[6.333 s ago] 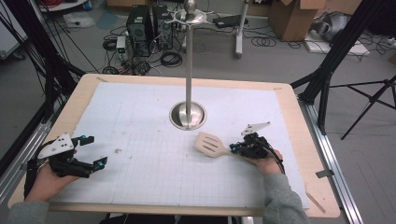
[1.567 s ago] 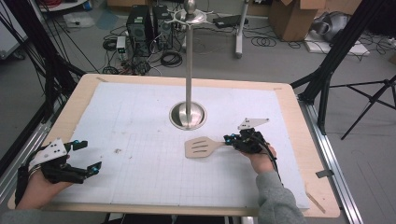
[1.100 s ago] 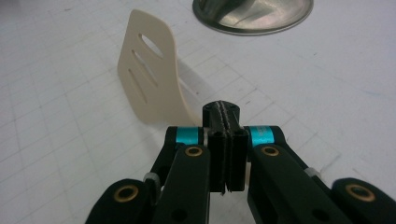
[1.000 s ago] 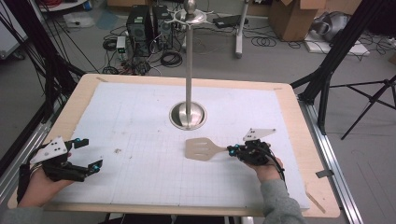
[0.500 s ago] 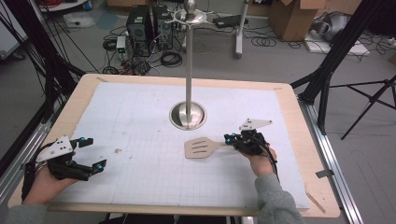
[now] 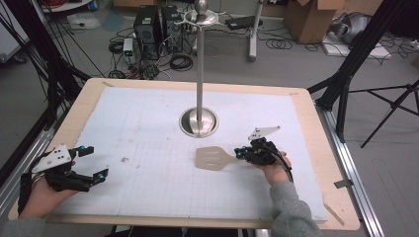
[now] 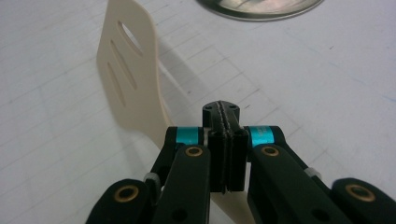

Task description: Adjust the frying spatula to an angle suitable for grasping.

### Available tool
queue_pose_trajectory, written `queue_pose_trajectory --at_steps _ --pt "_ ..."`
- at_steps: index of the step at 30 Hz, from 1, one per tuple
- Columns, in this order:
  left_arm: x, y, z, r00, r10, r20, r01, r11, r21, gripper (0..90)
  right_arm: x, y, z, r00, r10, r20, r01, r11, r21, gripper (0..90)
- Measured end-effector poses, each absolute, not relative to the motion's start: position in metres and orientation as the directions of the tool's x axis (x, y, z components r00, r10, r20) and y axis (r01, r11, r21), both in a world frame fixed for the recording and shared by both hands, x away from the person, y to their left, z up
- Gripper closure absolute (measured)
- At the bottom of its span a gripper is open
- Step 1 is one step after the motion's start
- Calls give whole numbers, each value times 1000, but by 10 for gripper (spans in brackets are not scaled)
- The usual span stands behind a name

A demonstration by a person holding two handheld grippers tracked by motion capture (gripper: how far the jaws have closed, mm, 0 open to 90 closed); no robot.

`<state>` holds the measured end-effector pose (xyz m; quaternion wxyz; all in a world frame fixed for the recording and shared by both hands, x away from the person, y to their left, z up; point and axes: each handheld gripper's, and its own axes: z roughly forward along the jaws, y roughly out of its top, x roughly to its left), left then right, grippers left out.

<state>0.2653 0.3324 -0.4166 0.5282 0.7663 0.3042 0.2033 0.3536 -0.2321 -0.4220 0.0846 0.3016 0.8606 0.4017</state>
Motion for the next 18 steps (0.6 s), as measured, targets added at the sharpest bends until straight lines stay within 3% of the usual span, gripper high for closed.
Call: queue_pose_trajectory --at_steps 12,18 --pt "282 315 -417 766 643 -13 243 -270 932 20 319 -233 -426 -827 556 76 434 548 716 900" --pt "288 309 -417 779 626 -16 237 -270 933 20 309 -259 -420 -787 613 70 451 495 742 900"
